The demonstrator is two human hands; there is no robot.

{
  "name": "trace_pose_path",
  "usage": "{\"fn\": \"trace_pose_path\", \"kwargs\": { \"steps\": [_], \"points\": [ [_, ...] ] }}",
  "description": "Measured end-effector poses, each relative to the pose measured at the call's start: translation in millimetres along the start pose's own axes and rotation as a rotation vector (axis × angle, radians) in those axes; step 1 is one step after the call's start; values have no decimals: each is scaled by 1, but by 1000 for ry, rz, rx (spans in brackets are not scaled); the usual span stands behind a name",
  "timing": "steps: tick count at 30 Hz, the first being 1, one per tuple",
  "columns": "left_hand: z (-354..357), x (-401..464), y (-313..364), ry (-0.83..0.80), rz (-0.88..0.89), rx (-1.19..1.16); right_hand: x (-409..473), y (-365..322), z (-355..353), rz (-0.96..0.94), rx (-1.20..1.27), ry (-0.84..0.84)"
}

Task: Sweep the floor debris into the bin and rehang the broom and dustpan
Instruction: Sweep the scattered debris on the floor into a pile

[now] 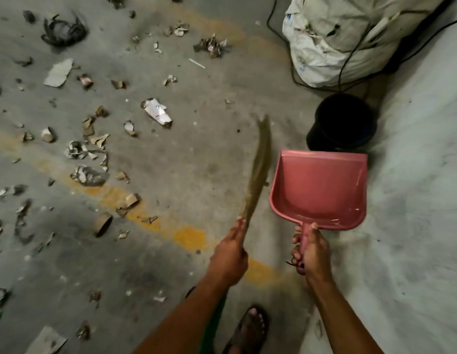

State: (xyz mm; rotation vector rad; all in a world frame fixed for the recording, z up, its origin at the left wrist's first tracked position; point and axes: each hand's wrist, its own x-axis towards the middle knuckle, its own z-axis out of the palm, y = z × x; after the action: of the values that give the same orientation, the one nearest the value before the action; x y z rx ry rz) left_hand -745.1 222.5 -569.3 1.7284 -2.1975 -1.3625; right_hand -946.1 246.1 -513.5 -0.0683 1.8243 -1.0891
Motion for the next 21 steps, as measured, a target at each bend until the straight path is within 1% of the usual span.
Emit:
{"fn": "trace_pose_path", "kwargs": {
  "steps": [3,6,7,9,12,15,18,21],
  "points": [
    [34,36,35,-149,110,76,8,-2,-22,-17,-19,70],
    [57,95,39,-288,183,153,20,2,-34,-17,-13,89],
    [60,116,35,-318,168,179,25,5,-36,-16,-17,89],
    [55,153,26,-326,67,221,35,11,-33,-13,-35,70],
    [22,189,9,-225,-95,210,49,18,-18,-9,-31,4],
    [-20,211,-27,-103,-218,197,62,20,6,-3,-44,-64],
    [-65,215,-71,47,-376,172,67,17,31,-12,-56,-135],
    [-113,203,-113,178,-557,89,66,12,52,-27,-66,-174]
  ]
}}
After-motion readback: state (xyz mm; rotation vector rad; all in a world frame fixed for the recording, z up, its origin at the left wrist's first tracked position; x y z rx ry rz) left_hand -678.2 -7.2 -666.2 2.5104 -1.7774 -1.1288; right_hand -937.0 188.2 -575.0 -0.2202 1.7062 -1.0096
